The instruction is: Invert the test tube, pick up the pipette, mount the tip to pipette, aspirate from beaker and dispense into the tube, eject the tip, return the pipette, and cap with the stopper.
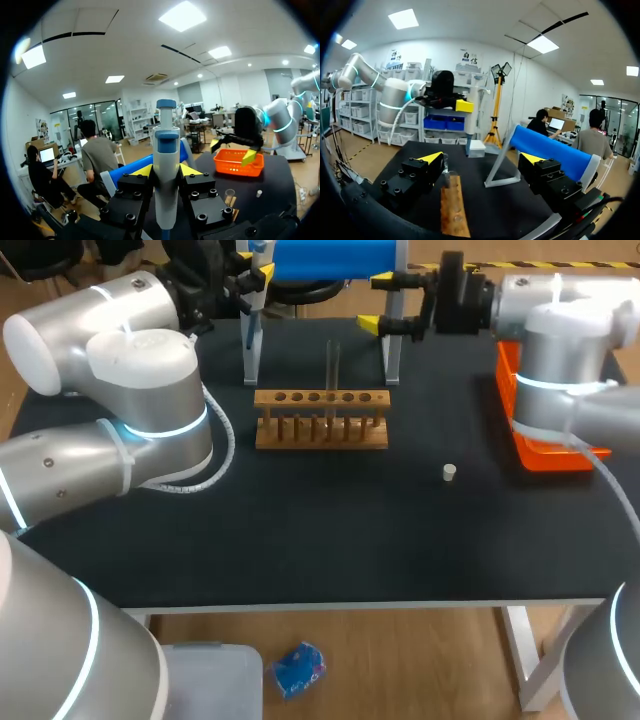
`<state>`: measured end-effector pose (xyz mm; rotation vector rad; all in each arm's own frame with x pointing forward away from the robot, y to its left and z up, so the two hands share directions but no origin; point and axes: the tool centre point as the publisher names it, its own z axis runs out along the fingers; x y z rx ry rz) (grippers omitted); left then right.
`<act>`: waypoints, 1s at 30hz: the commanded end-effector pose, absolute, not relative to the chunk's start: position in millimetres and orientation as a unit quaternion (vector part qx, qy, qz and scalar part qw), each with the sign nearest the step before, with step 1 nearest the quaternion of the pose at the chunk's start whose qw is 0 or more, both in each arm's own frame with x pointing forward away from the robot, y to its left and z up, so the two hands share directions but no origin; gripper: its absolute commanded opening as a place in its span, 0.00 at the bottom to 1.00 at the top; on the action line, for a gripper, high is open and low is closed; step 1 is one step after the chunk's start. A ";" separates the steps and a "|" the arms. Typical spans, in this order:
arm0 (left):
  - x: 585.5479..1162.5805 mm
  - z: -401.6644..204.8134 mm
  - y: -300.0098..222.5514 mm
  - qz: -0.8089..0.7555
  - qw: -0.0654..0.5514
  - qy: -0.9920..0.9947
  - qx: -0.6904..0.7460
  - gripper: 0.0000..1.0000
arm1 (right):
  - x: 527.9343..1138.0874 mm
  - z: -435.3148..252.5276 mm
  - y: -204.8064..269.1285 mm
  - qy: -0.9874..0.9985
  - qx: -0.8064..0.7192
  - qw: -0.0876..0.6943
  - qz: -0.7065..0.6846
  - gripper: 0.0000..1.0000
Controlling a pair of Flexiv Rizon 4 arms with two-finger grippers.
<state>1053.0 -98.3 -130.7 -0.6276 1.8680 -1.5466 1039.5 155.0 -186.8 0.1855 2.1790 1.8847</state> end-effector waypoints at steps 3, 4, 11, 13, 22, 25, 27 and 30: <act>1054.0 -132.1 -99.4 -0.589 0.315 0.706 -0.237 0.00 | 1091.3 -189.9 178.8 0.757 0.058 0.119 0.640 1.00; 1054.0 -132.1 -99.4 -0.589 0.315 0.706 -0.237 0.00 | 1094.8 -190.4 179.4 0.757 0.059 0.118 0.640 1.00; 1054.0 -132.1 -99.4 -0.589 0.315 0.706 -0.237 0.00 | 1096.0 -193.4 174.3 0.757 0.065 0.122 0.639 1.00; 1054.0 -132.1 -99.4 -0.589 0.315 0.706 -0.237 0.00 | 1094.8 -195.5 171.5 0.757 0.067 0.123 0.639 1.00; 1054.0 -132.1 -99.4 -0.589 0.315 0.706 -0.237 0.00 | 1092.3 -197.1 163.1 0.754 0.074 0.128 0.640 1.00; 1054.0 -132.1 -99.4 -0.589 0.315 0.706 -0.237 0.00 | 1090.9 -196.8 163.6 0.754 0.073 0.128 0.641 1.00; 1054.0 -132.1 -99.4 -0.589 0.315 0.706 -0.237 0.00 | 1090.9 -196.8 163.6 0.754 0.073 0.128 0.641 1.00; 1054.0 -132.1 -99.4 -0.589 0.315 0.706 -0.237 0.00 | 1090.9 -196.8 163.6 0.754 0.073 0.128 0.641 1.00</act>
